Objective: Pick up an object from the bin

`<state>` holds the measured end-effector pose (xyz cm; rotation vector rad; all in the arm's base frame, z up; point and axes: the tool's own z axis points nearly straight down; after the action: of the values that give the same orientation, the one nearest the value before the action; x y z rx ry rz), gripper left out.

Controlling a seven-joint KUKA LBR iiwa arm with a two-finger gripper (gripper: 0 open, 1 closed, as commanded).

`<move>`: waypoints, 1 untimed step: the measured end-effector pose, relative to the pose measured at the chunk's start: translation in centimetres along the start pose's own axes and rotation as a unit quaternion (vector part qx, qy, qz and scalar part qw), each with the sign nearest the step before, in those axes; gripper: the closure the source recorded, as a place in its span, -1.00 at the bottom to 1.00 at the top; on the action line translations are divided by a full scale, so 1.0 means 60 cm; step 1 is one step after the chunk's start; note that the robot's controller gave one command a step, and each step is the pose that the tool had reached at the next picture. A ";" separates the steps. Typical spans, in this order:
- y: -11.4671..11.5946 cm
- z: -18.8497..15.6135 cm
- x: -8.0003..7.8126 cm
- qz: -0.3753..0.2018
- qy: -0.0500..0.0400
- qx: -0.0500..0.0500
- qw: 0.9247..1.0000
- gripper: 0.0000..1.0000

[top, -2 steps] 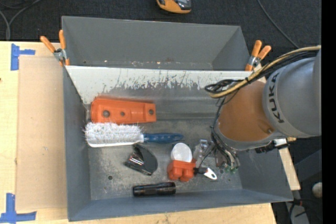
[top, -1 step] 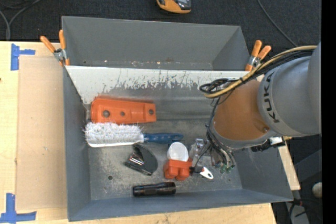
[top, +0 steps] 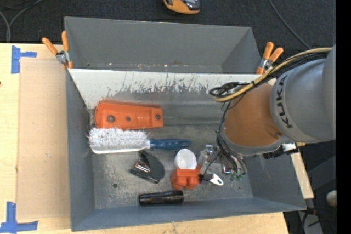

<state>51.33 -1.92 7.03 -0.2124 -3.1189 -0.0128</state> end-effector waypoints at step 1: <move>-0.048 -0.034 -0.054 -0.102 0.000 0.000 0.995 1.00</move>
Offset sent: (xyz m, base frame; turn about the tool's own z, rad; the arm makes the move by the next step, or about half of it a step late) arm -0.0027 -0.0057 -0.0003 -0.0107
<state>54.21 -5.21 9.00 0.1059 -3.1259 -0.0156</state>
